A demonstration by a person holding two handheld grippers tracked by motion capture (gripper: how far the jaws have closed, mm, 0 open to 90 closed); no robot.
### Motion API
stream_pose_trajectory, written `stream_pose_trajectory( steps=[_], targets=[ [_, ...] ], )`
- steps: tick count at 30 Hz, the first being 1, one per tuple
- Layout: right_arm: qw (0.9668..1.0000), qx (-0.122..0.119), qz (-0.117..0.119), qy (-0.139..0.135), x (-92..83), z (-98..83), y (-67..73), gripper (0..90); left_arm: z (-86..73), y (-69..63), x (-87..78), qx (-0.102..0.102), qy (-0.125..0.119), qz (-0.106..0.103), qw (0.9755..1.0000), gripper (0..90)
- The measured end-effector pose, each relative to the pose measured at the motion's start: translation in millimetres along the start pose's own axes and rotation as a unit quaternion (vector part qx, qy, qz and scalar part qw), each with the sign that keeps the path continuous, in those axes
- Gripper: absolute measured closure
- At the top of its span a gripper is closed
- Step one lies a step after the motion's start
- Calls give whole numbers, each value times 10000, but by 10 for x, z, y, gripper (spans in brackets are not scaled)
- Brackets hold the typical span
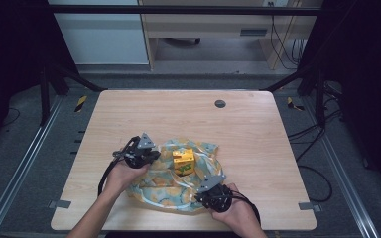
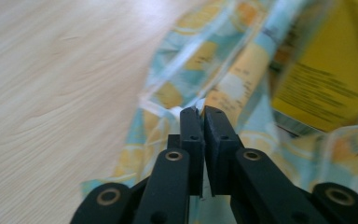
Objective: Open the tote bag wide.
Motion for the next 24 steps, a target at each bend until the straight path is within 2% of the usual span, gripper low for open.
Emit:
stream_pose_trajectory(
  steps=[3,5,6,8,11,13,15,17,19,20,22,24],
  targets=[
    [9999,50,2,105,11,-45,-20,900,0,111,22,-214,-113,246,9994,896],
    [9998,82,-11,167,13,-70,-28,900,-16,167,57,-311,-122,318,9989,900],
    [9998,76,-18,195,11,-82,-35,900,-30,185,82,-368,-85,261,9989,900],
    [9997,122,-15,196,7,-99,-38,900,-54,176,112,-443,-39,-27,9990,900],
    [9997,146,2,200,2,-113,-44,900,-18,147,30,-495,-265,-83,9984,900],
    [9997,123,5,212,10,-115,-52,900,37,119,-54,-381,-383,-105,9985,900],
    [9997,148,15,207,16,-112,-47,900,102,68,-139,-245,-504,-211,9982,875],
    [9997,137,9,196,10,-112,-46,900,158,-3,-205,-40,-628,-391,9972,818],
    [9997,172,20,179,4,-114,-43,900,183,-71,-212,199,-545,-602,9965,720],
    [9997,177,22,182,4,-116,-46,900,182,-96,-194,318,-463,-663,9962,660],
    [9997,174,27,175,8,-118,-50,900,160,-118,-116,413,-197,-774,9959,492],
    [9997,152,31,164,11,-116,-53,900,120,-102,-15,428,78,-704,9966,384]
  ],
)
Point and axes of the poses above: each handheld gripper's, and its own axes: x roughly forward along the jaws, z roughly out of its top, y roughly to its left, the point moved 4 cm from there along x, roughly forward along the jaws, and after that the axes turned 9 degrees about -x, right-handed, at the moved point
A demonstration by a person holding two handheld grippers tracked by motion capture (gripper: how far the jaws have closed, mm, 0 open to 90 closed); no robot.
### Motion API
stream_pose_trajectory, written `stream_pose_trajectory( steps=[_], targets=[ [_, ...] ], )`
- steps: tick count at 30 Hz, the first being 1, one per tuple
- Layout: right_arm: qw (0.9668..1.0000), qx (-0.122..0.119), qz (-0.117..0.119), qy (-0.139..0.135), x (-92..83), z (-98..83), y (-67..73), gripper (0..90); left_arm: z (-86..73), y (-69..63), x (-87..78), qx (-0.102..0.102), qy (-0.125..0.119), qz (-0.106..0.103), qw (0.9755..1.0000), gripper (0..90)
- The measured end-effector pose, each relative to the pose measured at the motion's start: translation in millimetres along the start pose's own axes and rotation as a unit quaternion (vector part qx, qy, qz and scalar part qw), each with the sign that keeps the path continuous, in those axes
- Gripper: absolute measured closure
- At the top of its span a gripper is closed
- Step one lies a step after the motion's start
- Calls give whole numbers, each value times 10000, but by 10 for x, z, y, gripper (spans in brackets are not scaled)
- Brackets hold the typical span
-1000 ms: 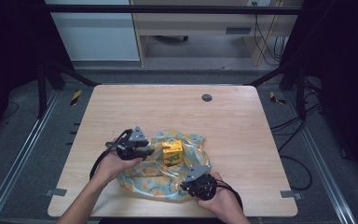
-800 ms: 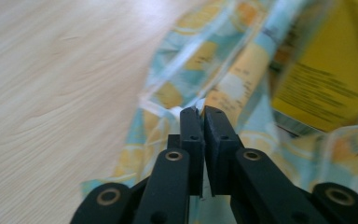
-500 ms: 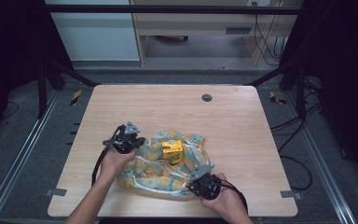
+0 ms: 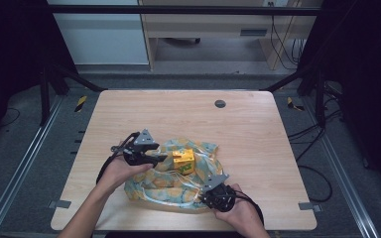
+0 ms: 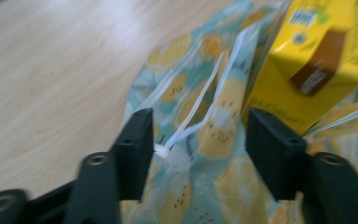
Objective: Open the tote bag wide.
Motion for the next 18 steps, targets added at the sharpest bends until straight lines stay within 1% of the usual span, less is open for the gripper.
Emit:
stream_pose_trajectory(
  steps=[1,2,4,5,7,8,9,11,12,14,16,18],
  targets=[
    [10000,-4,-6,21,-1,-1,-2,900,-25,5,47,43,171,-39,9998,364],
    [10000,-2,-5,21,0,-3,-3,900,-48,1,88,112,274,-36,9996,401],
    [10000,16,-5,30,0,-6,-4,900,-91,-3,160,235,571,47,9981,498],
    [10000,17,-9,21,3,-8,-6,900,-105,-6,181,270,673,78,9973,614],
    [10000,37,6,27,3,-10,-4,900,-107,-5,210,183,689,78,9974,778],
    [10000,34,9,36,4,-12,-4,900,-104,4,222,66,648,110,9978,846],
    [10000,47,11,48,4,-13,-3,900,-98,28,225,-14,628,180,9979,874],
    [10000,43,0,86,2,-20,-2,900,-83,97,222,-257,484,361,9978,889],
    [9999,40,2,104,4,-25,-1,900,-73,142,213,-362,387,495,9974,891],
    [9999,30,21,140,6,-32,5,900,-62,230,202,-585,270,601,9961,892],
    [9998,-15,31,184,10,-36,6,900,-63,297,215,-690,204,745,9946,893],
    [9998,15,42,198,10,-39,6,900,-71,341,240,-737,189,835,9936,894]
  ],
)
Point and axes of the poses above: each handheld gripper's, and its own axes: x roughly forward along the jaws, z roughly out of its top, y roughly to its left, the point moved 4 cm from there along x, roughly forward along the jaws, and after that the axes turned 9 degrees about -x, right-handed, at the moved point
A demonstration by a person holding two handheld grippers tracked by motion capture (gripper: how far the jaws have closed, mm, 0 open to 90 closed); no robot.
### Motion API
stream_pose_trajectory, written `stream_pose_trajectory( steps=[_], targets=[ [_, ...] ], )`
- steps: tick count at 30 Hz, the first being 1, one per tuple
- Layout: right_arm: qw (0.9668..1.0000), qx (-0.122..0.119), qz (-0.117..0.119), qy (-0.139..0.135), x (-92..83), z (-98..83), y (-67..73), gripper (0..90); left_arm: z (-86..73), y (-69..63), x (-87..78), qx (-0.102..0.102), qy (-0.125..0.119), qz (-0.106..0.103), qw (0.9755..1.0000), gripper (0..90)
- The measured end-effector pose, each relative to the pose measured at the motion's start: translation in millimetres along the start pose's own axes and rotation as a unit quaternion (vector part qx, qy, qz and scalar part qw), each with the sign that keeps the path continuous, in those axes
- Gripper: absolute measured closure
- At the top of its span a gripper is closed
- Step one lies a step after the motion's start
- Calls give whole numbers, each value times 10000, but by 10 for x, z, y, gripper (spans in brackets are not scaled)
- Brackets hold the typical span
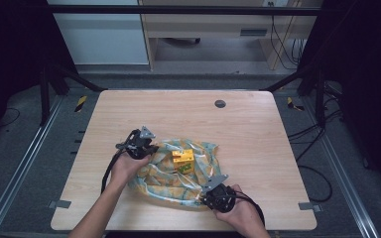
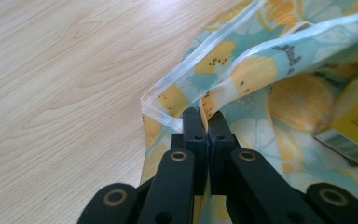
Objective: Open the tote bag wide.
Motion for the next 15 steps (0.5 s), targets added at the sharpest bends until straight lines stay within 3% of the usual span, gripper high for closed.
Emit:
stream_pose_trajectory(
  steps=[11,15],
  targets=[
    [9999,113,29,25,-28,-49,-28,900,-19,82,117,-69,16,193,9998,894],
    [9999,53,-98,-110,-37,-45,-48,870,-17,41,36,99,-180,226,9995,822]
  ],
)
Point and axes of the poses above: each handheld gripper's, and its own axes: x roughly forward along the jaws, z roughly out of its top, y roughly to its left, the point moved 4 cm from there along x, roughly forward along the jaws, and after that the axes turned 9 degrees about -x, right-handed, at the moved point
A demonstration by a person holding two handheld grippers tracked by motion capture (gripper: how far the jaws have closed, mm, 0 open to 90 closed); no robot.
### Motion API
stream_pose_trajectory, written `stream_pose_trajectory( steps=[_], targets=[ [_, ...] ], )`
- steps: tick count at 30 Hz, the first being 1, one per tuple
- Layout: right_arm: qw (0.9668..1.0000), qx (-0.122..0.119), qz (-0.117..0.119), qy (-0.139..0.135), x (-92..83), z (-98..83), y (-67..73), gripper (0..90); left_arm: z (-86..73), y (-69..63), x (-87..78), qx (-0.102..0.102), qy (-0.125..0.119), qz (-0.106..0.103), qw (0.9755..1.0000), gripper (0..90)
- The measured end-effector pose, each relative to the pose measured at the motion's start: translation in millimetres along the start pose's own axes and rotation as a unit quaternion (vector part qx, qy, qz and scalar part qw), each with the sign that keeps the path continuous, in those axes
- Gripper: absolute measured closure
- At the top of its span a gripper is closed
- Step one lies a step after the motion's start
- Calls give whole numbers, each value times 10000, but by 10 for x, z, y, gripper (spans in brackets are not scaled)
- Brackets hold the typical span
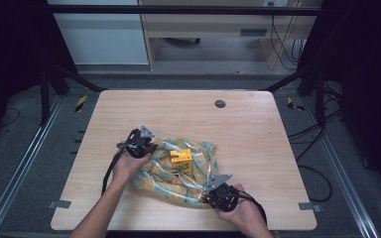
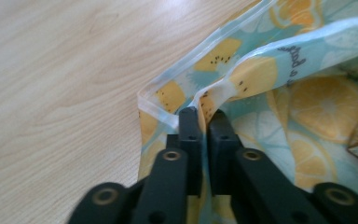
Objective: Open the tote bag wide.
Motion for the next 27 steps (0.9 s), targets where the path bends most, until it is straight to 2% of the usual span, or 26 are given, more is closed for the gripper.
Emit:
stream_pose_trajectory(
  steps=[4,6,8,10,13,15,17,21,23,26,27],
  targets=[
    [9983,-85,-272,-509,-71,119,-17,642,56,-61,-215,168,-415,42,9990,624],
    [9966,-126,-414,-695,-114,177,-25,516,90,-95,-324,210,-665,-19,9976,520],
    [9947,-156,-559,-853,-167,228,-28,408,123,-119,-428,188,-810,-70,9965,410],
    [9918,-177,-663,-1079,-234,277,-36,316,156,-151,-525,137,-997,-186,9947,343],
    [9880,-99,-739,-1354,-359,335,-64,215,192,-189,-682,23,-1249,-314,9917,255],
    [9846,-76,-799,-1554,-462,364,-92,172,208,-189,-802,-50,-1399,-314,9897,211],
    [9803,-29,-959,-1727,-576,370,-150,131,206,-153,-928,-101,-1515,-230,9881,174],
    [9726,293,-1415,-1821,-750,227,-391,87,56,28,-1111,-243,-1480,89,9886,125],
    [9699,525,-1650,-1711,-779,90,-537,66,-89,129,-1159,-342,-1413,225,9891,111],
    [9654,941,-1868,-1556,-761,-124,-722,70,-353,245,-1189,-472,-1218,352,9908,80],
    [9650,1034,-1909,-1474,-735,-193,-774,72,-447,277,-1193,-517,-1159,378,9912,74]
  ],
)
Point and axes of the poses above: each handheld gripper's, and its own axes: x roughly forward along the jaws, z roughly out of its top, y roughly to its left, the point moved 4 cm from there along x, roughly forward along the jaws, and after that the axes turned 9 degrees about -x, right-handed, at the moved point
